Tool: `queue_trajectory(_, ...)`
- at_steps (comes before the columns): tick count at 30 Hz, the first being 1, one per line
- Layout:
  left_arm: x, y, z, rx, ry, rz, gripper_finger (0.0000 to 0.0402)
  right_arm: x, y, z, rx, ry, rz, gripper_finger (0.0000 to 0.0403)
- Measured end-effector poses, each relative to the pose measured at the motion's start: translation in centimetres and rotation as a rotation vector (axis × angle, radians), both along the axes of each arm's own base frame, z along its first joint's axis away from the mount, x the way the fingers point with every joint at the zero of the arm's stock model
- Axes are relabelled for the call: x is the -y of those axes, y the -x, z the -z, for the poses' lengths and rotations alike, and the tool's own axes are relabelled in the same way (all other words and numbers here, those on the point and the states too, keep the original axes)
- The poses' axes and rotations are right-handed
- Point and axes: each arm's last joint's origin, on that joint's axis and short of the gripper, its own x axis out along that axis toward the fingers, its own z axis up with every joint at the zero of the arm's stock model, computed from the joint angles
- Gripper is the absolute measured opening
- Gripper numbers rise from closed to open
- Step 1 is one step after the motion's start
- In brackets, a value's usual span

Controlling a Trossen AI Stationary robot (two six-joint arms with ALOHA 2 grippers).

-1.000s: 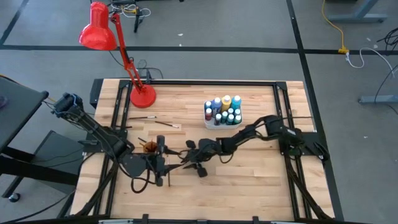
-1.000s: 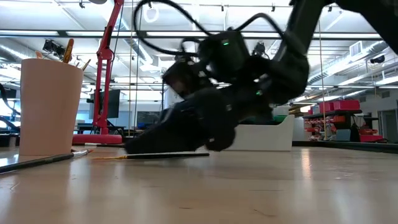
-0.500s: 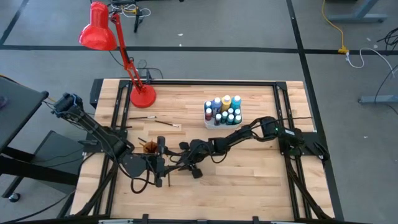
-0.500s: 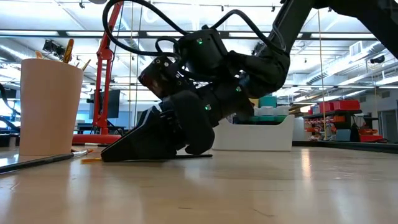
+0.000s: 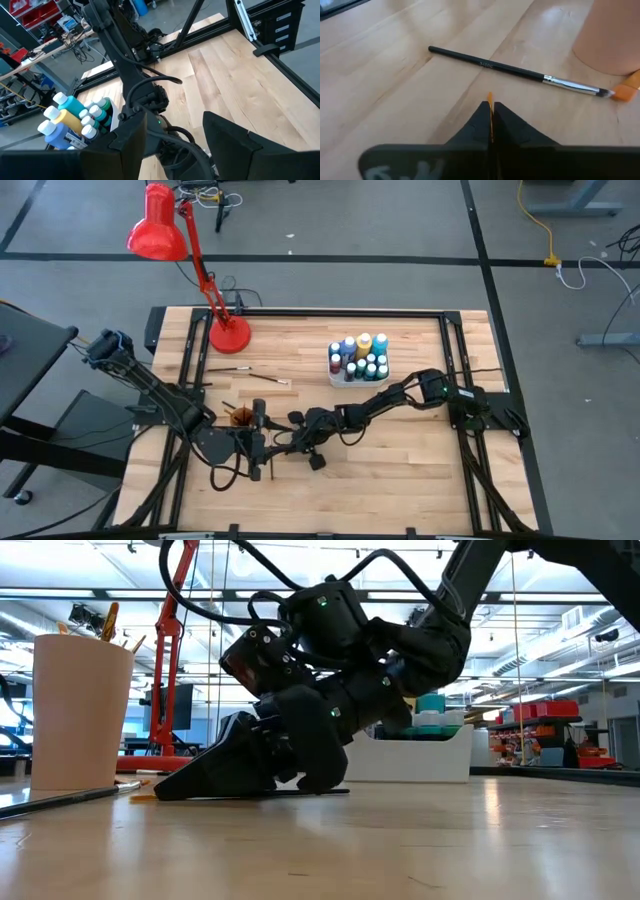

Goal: Pick & Place Paint Supplies
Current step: Put the gold paint brush into the orange cup

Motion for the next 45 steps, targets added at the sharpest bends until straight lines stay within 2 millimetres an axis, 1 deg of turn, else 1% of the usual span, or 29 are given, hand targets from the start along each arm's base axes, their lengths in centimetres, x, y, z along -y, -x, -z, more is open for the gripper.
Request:
queue_trajectory(3,0.0,0.0,0.0,0.0,0.0,0.0,0.0203,0.0,0.0,0.0,0.006,0.0,0.009,0.0021)
queue_trajectory(5,0.0,0.0,0.0,0.0,0.0,0.0,0.0203,0.0,0.0,-0.2,0.002,-0.012,0.01,0.002)
queue_trajectory(8,0.0,0.0,0.0,0.0,0.002,-0.001,0.0203,0.0,0.2,-1.1,-0.034,-0.054,0.012,0.0007)
queue_trajectory(10,0.0,0.0,0.0,0.0,0.003,-0.001,0.0203,-0.2,0.4,-2.4,-0.047,-0.075,-0.003,0.0007)
queue_trajectory(13,0.0,0.0,0.0,0.001,0.004,-0.001,0.0203,-0.7,0.7,-6.3,0.015,-0.057,-0.035,0.0007)
queue_trajectory(15,0.0,0.0,0.0,0.001,0.004,-0.001,0.0203,-1.2,1.2,-8.6,0.035,-0.008,-0.05,0.0005)
queue_trajectory(18,0.0,0.0,0.0,0.003,0.013,-0.007,0.0203,-1.8,2.8,-11.4,-0.016,0.15,0.013,0.0004)
queue_trajectory(19,0.0,0.0,0.0,0.005,0.012,-0.014,0.0203,-1.9,3.5,-12.6,-0.026,0.206,0.049,0.0004)
queue_trajectory(21,-0.1,0.0,0.0,0.009,0.007,-0.028,0.0203,-2.2,5.2,-15.2,-0.048,0.306,0.121,0.0004)
queue_trajectory(25,-0.1,0.0,-0.1,0.009,-0.028,-0.027,0.0203,-3.1,9.2,-20.0,-0.085,0.417,0.189,0.0003)
queue_trajectory(28,-0.1,0.0,-0.1,0.006,-0.05,-0.019,0.0203,-3.9,12.3,-23.9,-0.006,0.453,0.247,0.0002)
queue_trajectory(30,-0.1,0.0,-0.1,0.007,-0.049,-0.019,0.0203,-4.3,14.2,-25.5,0.085,0.439,0.286,0.0002)
queue_trajectory(31,-0.1,0.0,-0.1,0.007,-0.049,-0.02,0.0203,-4.5,14.9,-25.7,0.131,0.418,0.289,0.0002)
queue_trajectory(33,-0.1,0.0,-0.1,0.008,-0.047,-0.022,0.0203,-4.7,16.1,-25.1,0.237,0.373,0.279,0.0002)
queue_trajectory(37,-0.1,-0.1,-0.3,0.024,-0.047,-0.016,0.0203,-4.5,17.2,-22.4,0.519,0.238,0.313,0.0002)
queue_trajectory(41,-0.1,-0.6,-1.1,0.087,-0.042,0.043,0.0199,-3.3,17.5,-19.5,0.756,0.093,0.322,0.0001)
queue_trajectory(43,-0.3,-1.0,-1.7,0.138,-0.043,0.058,0.0194,-2.9,17.2,-19.0,0.872,0.03,0.307,0.0001)
queue_trajectory(45,-0.7,-1.4,-2.3,0.189,-0.05,0.063,0.0189,-2.8,16.5,-18.7,0.946,-0.01,0.274,0.0001)
